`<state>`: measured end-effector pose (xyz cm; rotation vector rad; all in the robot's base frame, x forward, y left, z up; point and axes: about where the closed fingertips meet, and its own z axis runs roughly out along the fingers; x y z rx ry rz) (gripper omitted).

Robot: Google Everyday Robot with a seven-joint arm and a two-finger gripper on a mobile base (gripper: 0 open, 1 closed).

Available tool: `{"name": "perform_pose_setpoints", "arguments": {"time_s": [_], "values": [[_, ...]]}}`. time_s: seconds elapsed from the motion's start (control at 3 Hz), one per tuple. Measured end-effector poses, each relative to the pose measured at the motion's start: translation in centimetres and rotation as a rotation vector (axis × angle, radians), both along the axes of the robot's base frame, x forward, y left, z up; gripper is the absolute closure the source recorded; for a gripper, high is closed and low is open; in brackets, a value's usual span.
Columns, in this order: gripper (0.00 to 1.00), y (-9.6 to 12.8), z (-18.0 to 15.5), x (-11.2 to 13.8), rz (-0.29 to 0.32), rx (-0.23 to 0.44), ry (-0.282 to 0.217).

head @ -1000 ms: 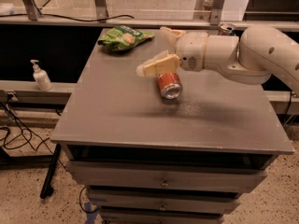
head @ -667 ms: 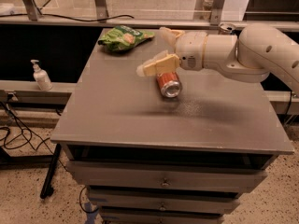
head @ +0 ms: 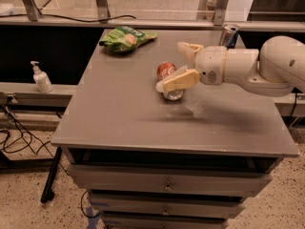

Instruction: Knock coke can over

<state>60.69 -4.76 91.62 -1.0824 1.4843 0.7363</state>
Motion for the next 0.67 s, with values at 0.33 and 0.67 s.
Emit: {"name": "perform_pose_setpoints", "arguments": {"time_s": [0.33,0.67], "values": [[0.00,-3.1,-0.9,-0.8,-0.033,-0.021,0.009],[0.00,-6.2,-0.9,-1.8,-0.056,-0.045,0.006]]}}
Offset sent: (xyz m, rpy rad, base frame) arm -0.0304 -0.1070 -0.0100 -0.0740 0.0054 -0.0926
